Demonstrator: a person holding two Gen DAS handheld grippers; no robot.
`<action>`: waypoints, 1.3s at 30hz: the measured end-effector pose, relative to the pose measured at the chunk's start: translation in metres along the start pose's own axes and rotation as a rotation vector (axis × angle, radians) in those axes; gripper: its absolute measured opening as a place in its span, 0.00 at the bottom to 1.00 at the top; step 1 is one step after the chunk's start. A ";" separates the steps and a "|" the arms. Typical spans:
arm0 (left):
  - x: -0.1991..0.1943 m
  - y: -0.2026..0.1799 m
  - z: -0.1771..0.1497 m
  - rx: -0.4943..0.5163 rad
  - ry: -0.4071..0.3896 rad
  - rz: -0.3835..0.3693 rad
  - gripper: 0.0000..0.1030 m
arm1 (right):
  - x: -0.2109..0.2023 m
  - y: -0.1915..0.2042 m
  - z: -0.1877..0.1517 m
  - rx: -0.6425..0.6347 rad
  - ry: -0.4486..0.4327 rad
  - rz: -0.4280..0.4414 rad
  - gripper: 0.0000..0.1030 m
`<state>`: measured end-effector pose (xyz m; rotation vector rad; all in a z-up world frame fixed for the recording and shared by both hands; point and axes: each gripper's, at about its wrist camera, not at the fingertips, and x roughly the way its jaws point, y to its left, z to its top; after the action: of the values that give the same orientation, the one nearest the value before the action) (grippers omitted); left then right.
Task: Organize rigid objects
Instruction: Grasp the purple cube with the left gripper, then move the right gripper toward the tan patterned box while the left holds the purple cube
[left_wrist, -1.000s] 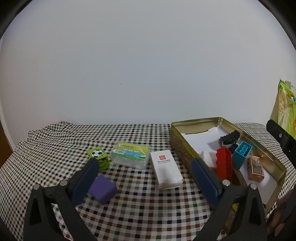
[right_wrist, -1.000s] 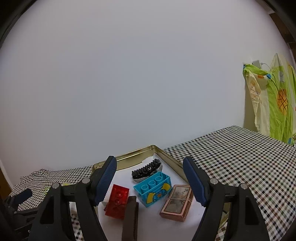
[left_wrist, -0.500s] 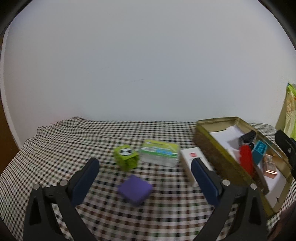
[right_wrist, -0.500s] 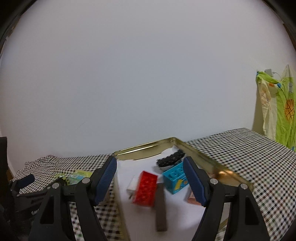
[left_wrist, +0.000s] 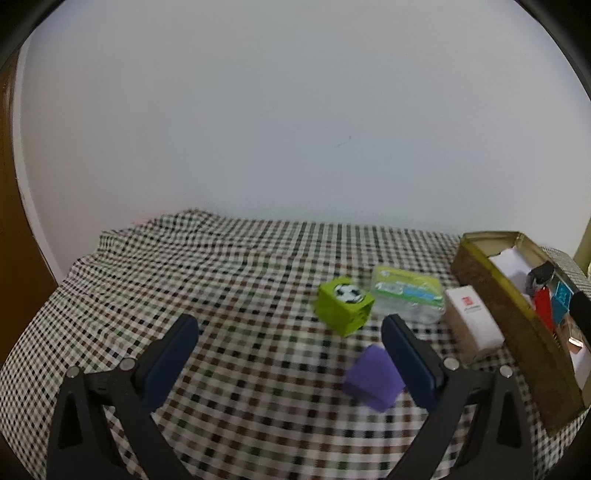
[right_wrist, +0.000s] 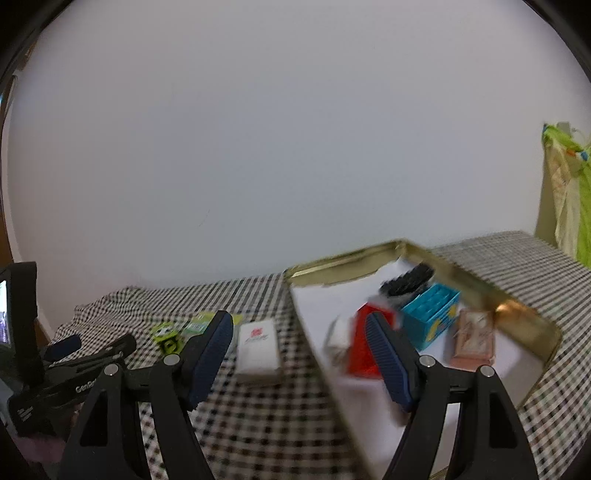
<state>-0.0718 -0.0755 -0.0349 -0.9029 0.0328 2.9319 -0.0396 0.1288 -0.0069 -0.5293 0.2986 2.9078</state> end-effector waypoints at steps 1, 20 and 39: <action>0.004 0.004 -0.001 0.002 0.026 -0.018 0.98 | 0.003 0.005 -0.001 -0.007 0.023 0.009 0.74; 0.045 -0.044 -0.019 0.194 0.295 -0.228 0.61 | 0.011 0.005 -0.006 0.025 0.151 0.069 0.74; 0.010 0.003 -0.010 -0.054 0.116 -0.218 0.38 | 0.030 0.040 -0.005 -0.054 0.202 0.137 0.74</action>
<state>-0.0745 -0.0778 -0.0484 -1.0136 -0.1298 2.6897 -0.0733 0.0931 -0.0162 -0.8456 0.2936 3.0047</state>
